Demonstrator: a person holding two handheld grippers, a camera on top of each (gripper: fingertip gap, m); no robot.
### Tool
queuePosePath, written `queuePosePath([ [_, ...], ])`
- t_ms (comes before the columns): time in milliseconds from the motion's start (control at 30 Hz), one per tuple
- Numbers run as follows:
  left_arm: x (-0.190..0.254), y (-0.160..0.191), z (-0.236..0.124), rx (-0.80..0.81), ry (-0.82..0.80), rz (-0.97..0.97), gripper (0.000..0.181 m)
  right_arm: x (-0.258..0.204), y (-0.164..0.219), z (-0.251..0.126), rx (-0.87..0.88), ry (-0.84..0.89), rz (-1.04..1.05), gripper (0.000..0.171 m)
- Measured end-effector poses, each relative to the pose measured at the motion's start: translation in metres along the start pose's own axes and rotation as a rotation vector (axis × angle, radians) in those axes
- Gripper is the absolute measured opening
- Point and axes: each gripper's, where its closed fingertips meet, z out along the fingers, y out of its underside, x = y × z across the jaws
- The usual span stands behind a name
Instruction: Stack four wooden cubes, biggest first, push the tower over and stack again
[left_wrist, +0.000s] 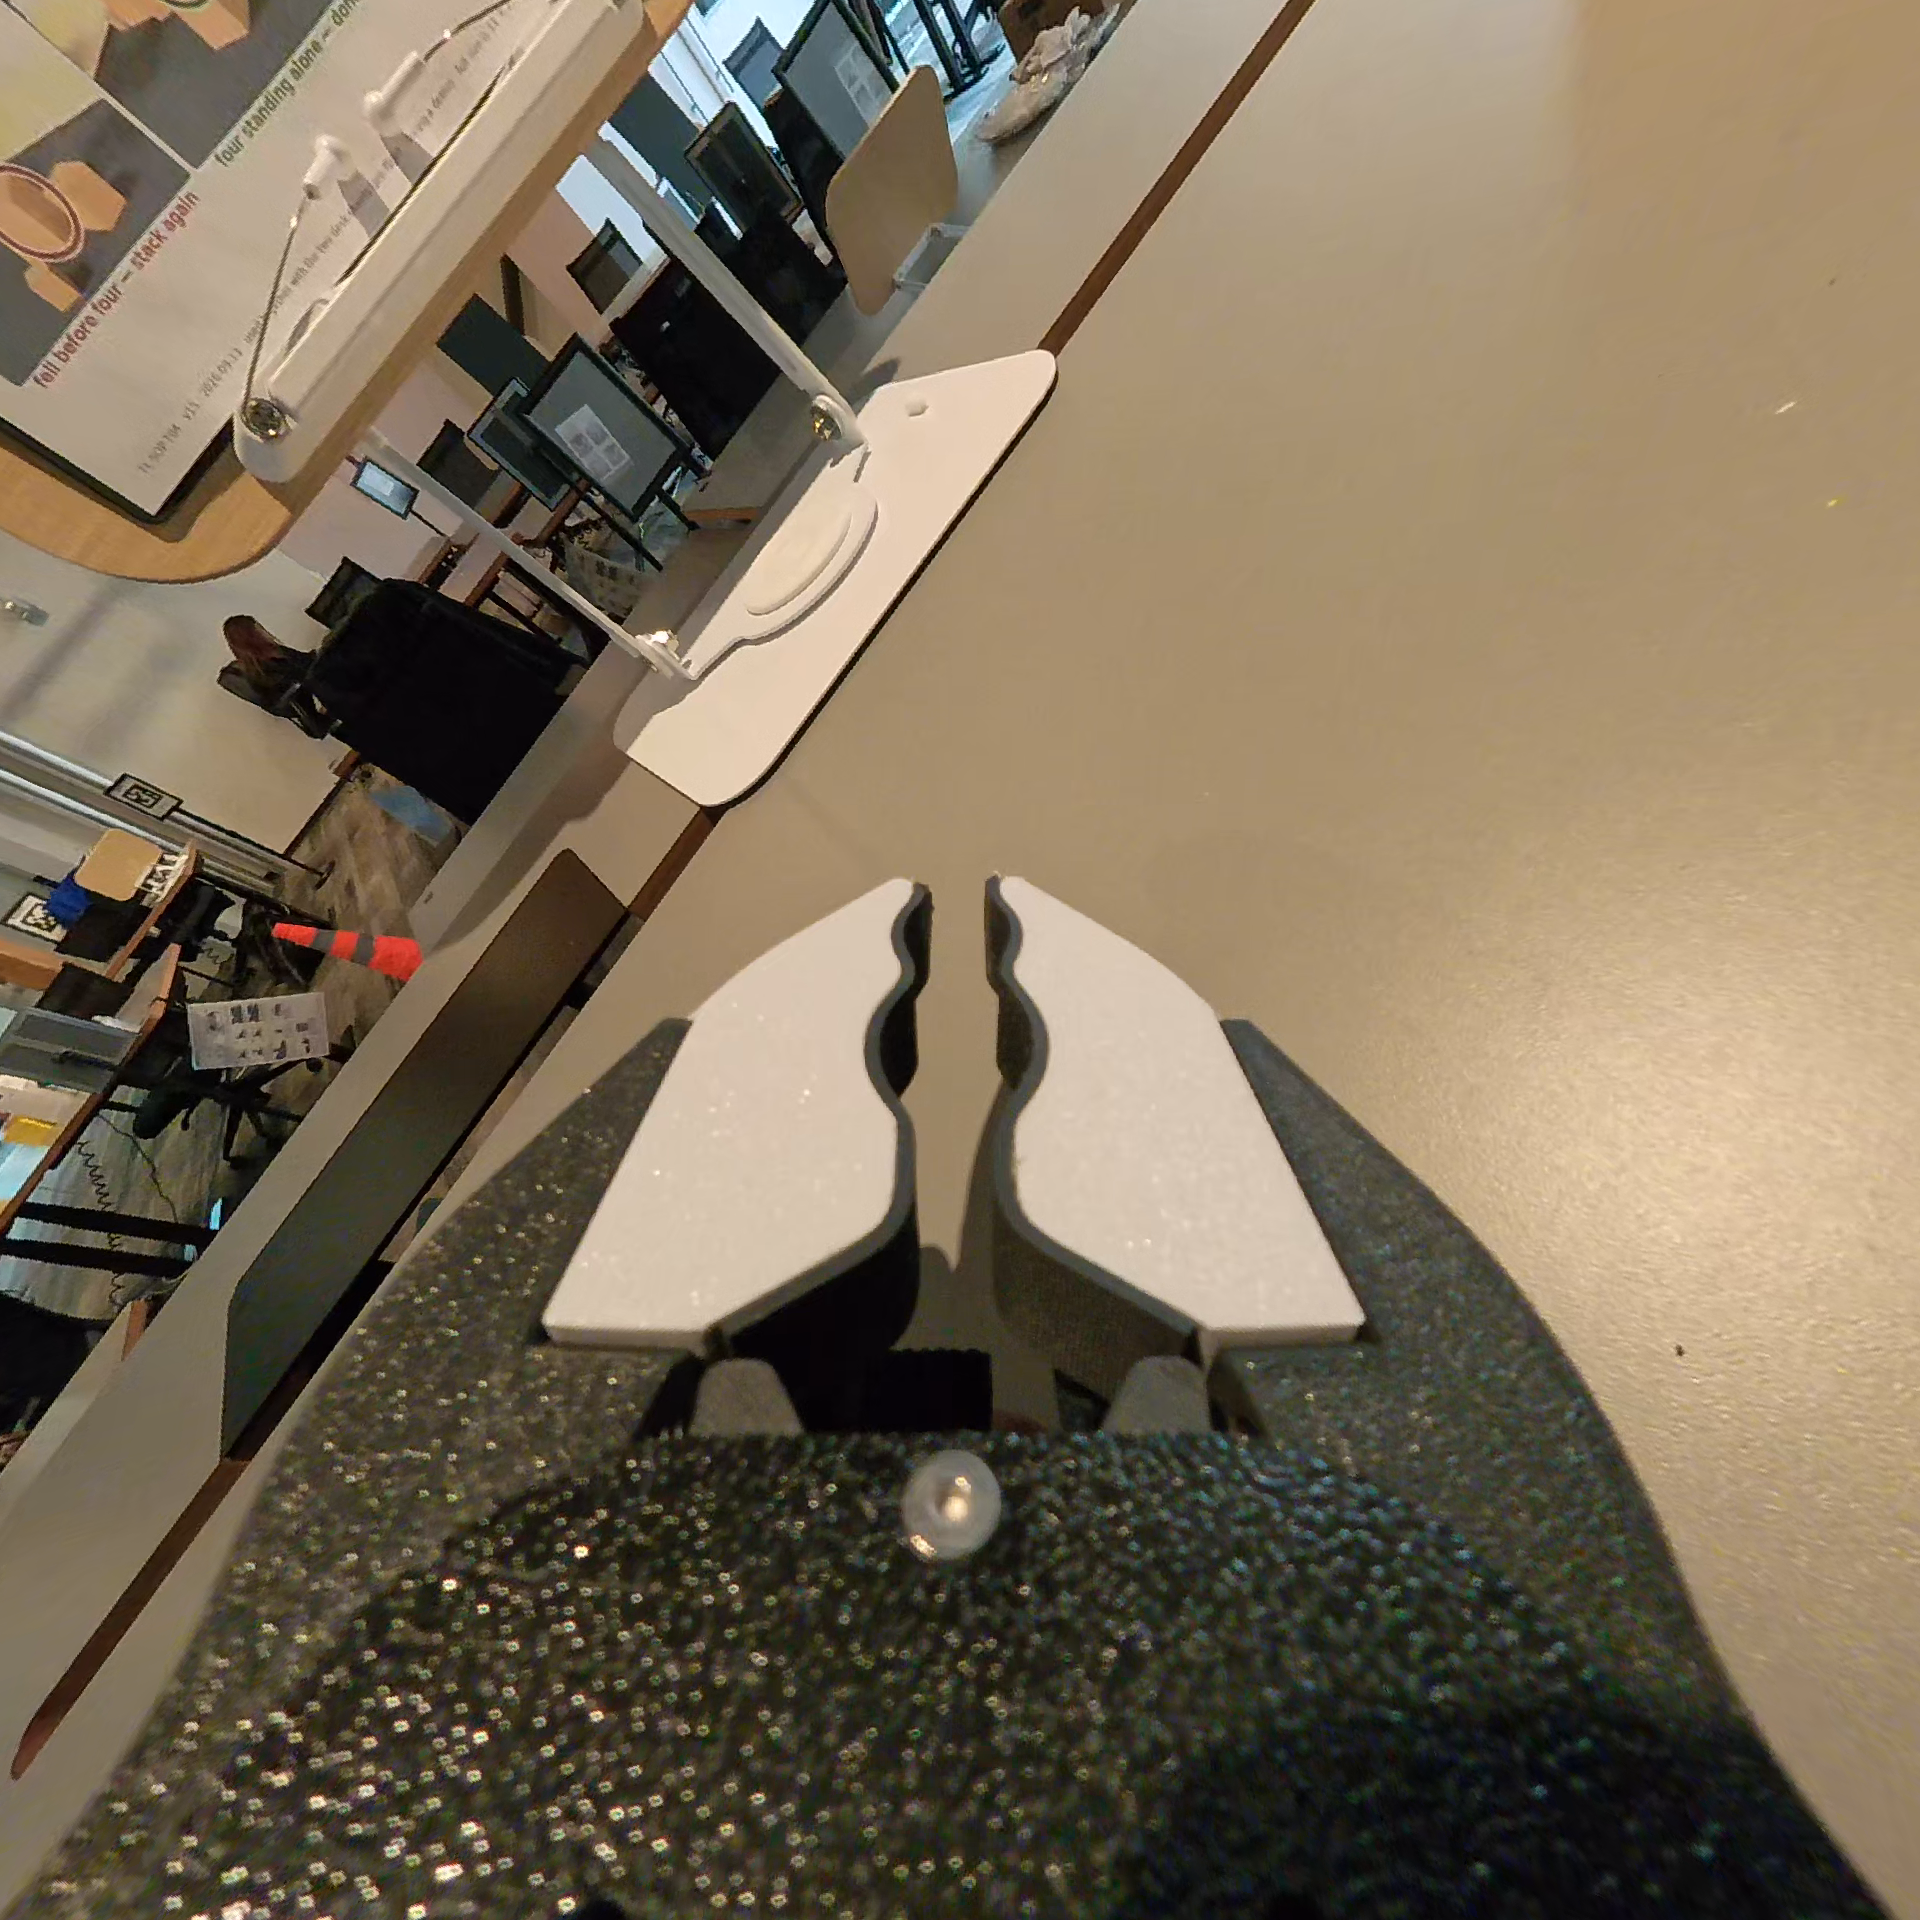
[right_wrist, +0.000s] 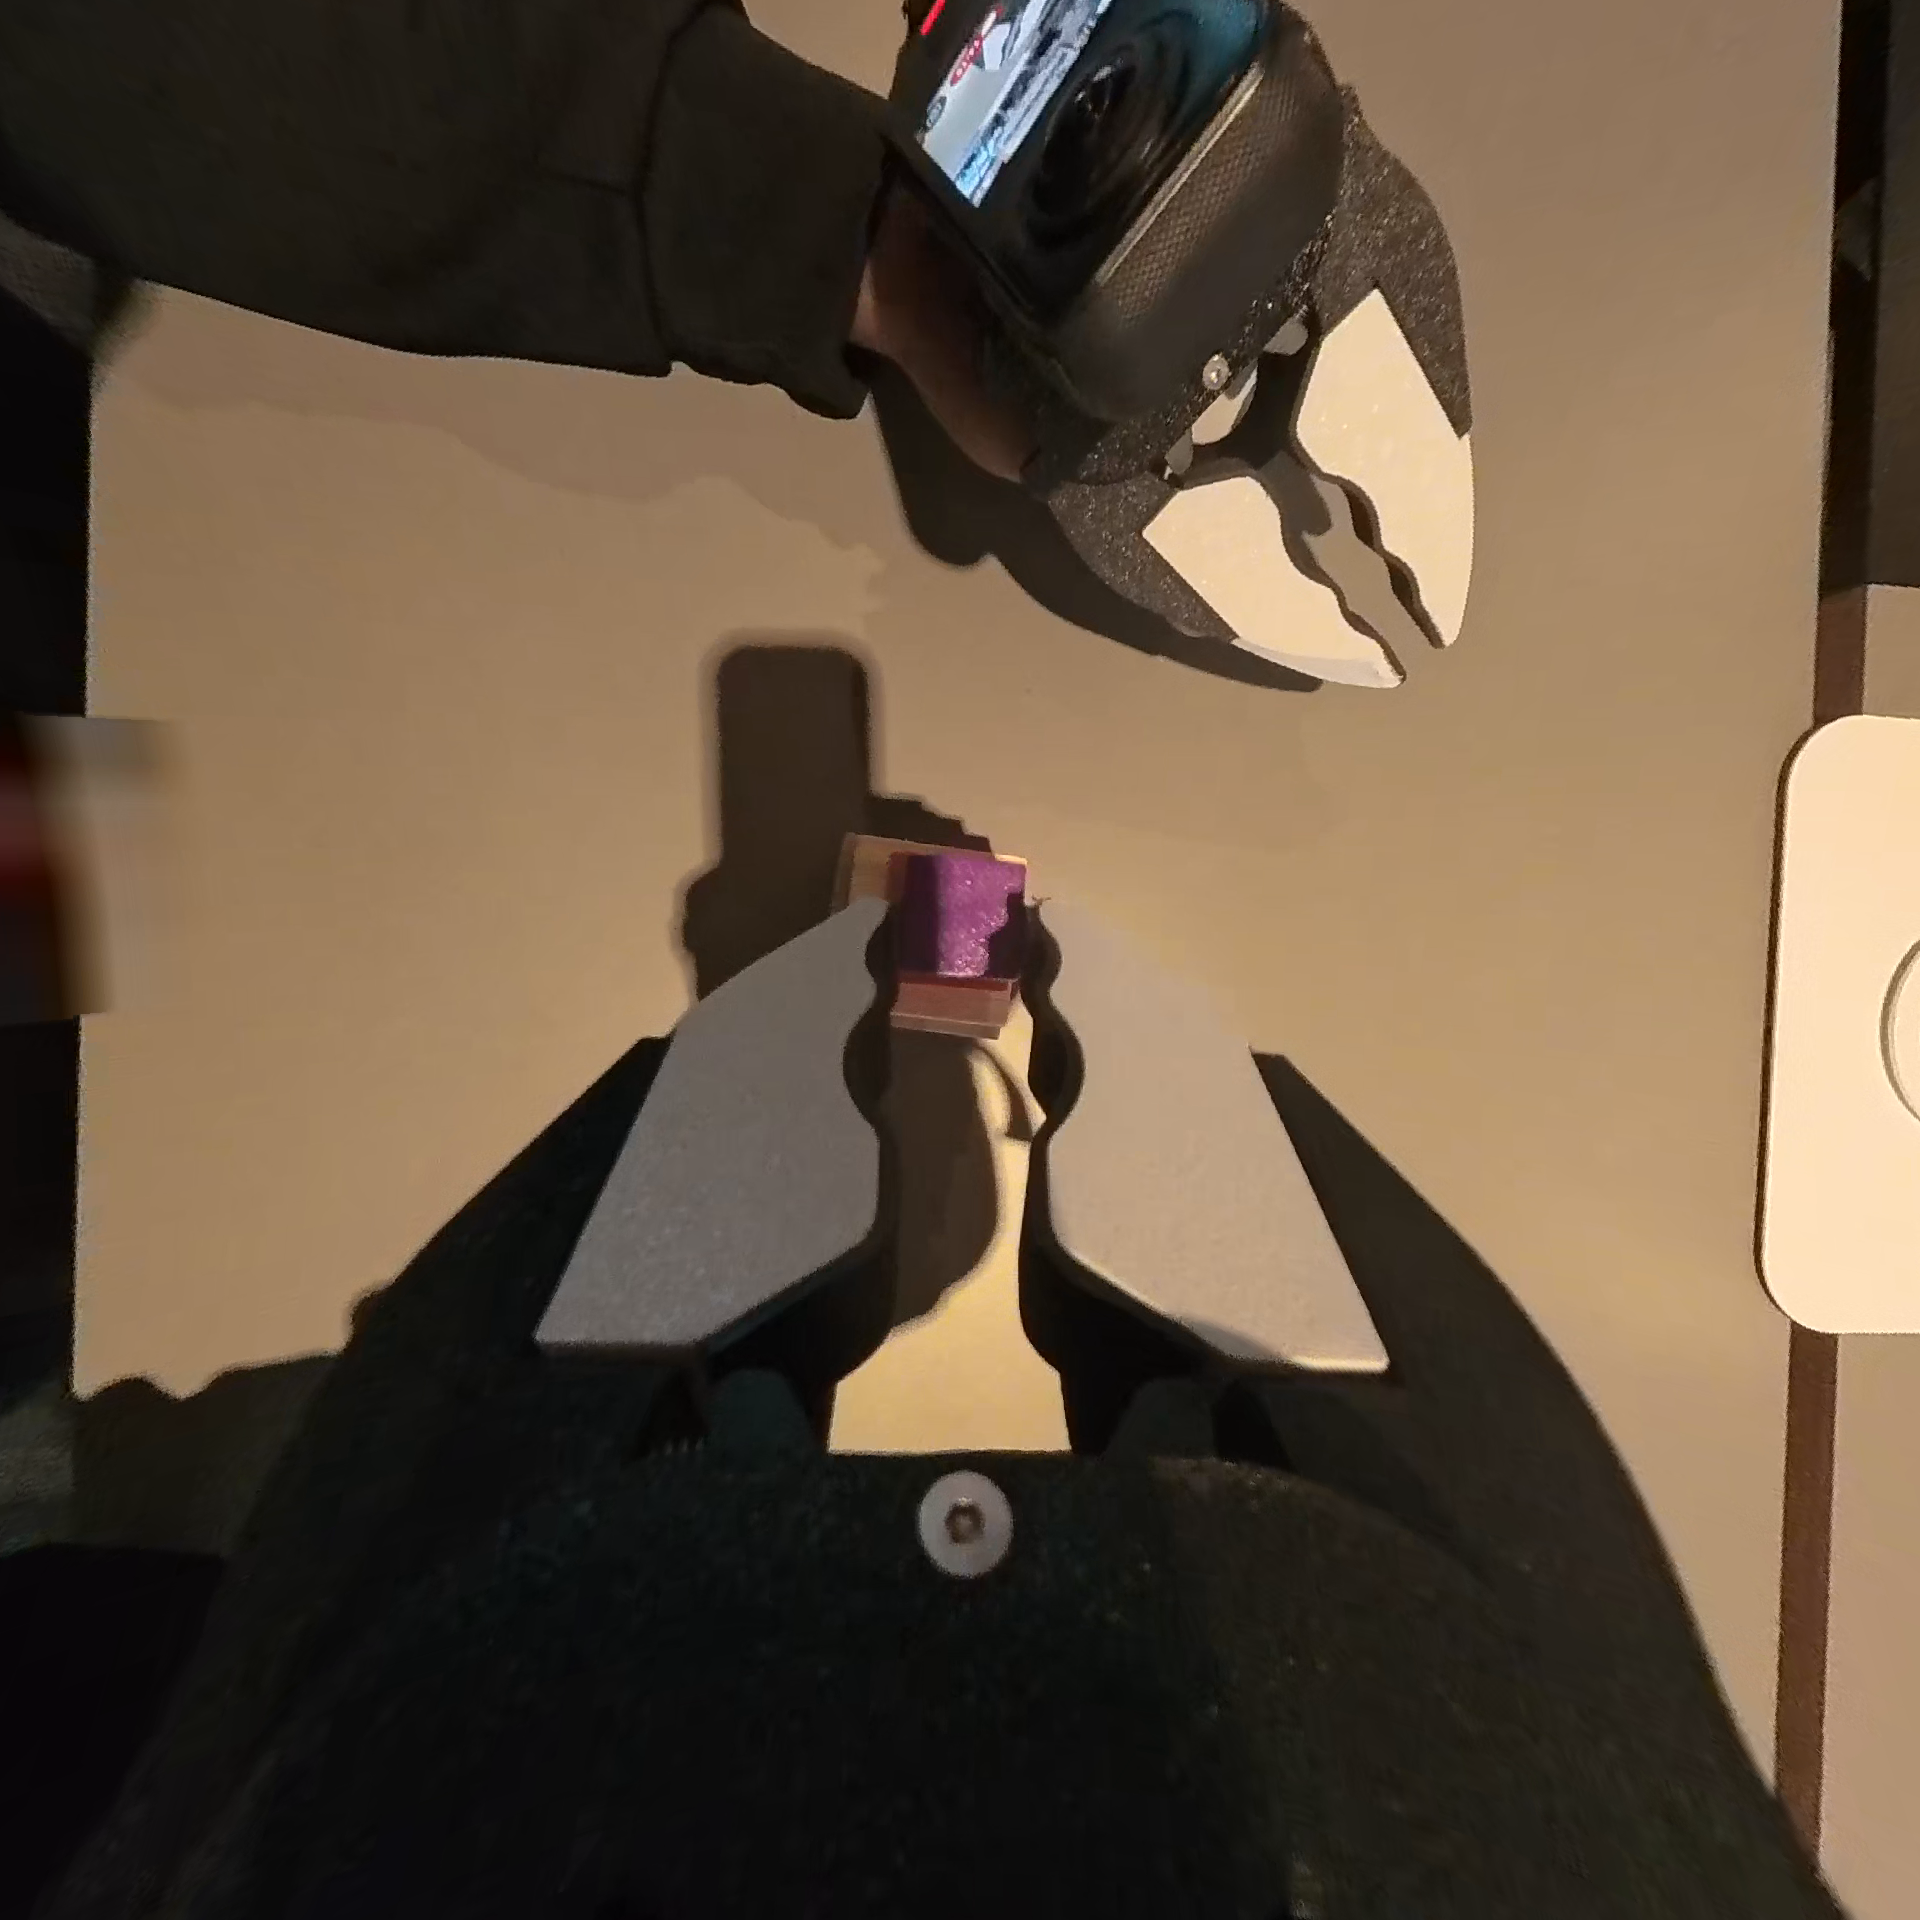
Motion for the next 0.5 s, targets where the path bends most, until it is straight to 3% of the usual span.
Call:
queuePosePath([
  [500, -0.0001, 0.0002, 0.0001, -0.001, 0.001, -0.002, 0.009, -0.0007, 0.0001, 0.0007, 0.005, 0.004, 0.004, 0.022],
])
